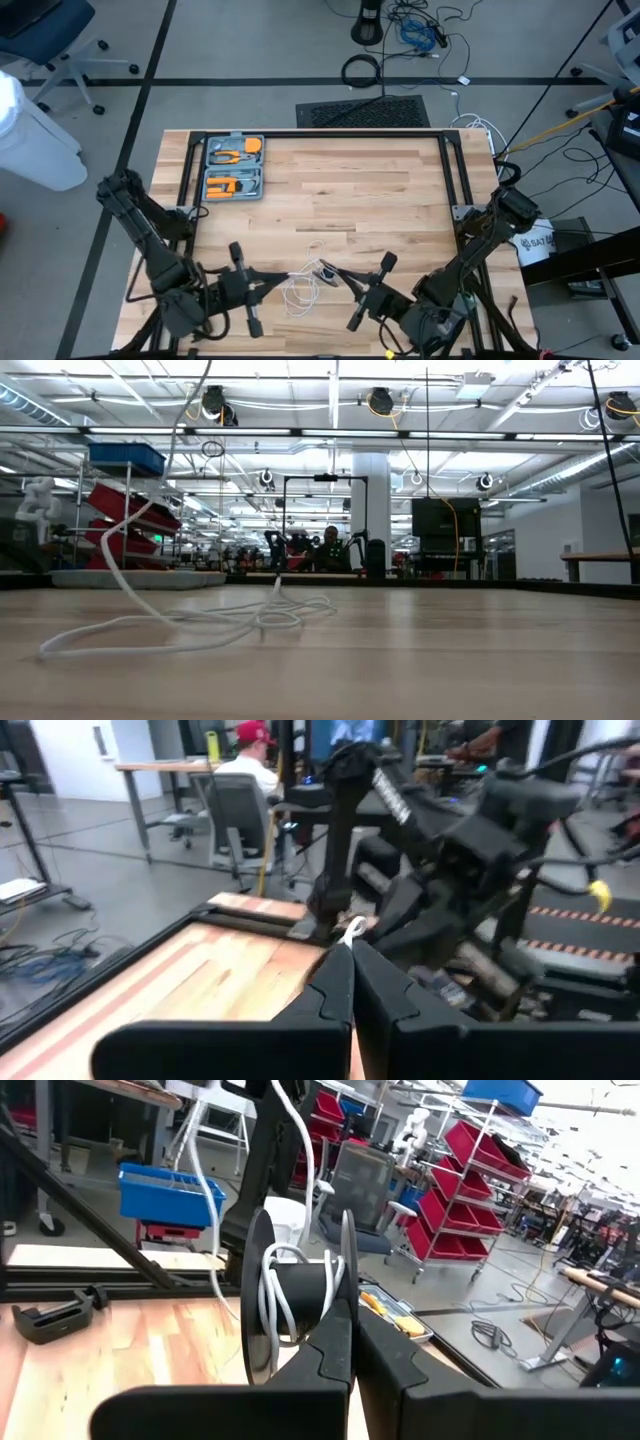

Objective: Coil cords
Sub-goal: Coil the white wire on the spool

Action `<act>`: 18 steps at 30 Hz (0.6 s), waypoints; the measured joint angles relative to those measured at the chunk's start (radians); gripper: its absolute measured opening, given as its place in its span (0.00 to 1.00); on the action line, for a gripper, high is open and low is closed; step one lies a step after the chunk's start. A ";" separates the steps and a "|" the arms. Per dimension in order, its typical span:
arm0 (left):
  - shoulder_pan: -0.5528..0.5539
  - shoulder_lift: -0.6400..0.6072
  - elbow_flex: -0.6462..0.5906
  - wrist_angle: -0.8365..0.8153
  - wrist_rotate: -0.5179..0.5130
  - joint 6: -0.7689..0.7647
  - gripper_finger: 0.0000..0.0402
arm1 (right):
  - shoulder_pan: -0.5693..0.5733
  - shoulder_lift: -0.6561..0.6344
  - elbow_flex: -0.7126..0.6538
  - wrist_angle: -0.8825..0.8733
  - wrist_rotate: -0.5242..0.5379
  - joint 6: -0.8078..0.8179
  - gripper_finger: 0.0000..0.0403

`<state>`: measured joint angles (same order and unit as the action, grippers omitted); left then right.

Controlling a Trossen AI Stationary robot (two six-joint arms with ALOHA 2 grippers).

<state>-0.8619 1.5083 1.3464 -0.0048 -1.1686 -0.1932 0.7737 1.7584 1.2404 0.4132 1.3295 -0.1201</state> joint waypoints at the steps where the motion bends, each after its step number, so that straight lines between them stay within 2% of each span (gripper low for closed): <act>1: 0.009 0.008 0.000 0.038 0.025 0.025 0.00 | -0.002 0.000 0.000 -0.011 0.000 0.013 0.00; 9: 0.076 0.081 0.000 0.262 0.251 0.147 0.00 | -0.021 0.000 0.000 -0.038 0.005 0.083 0.00; 18: 0.161 0.148 0.000 0.290 0.451 0.082 0.00 | -0.022 0.000 0.000 -0.038 0.081 0.126 0.00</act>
<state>-0.7005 1.6566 1.3464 0.2848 -0.7180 -0.1112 0.7521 1.7584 1.2404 0.3752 1.4106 0.0055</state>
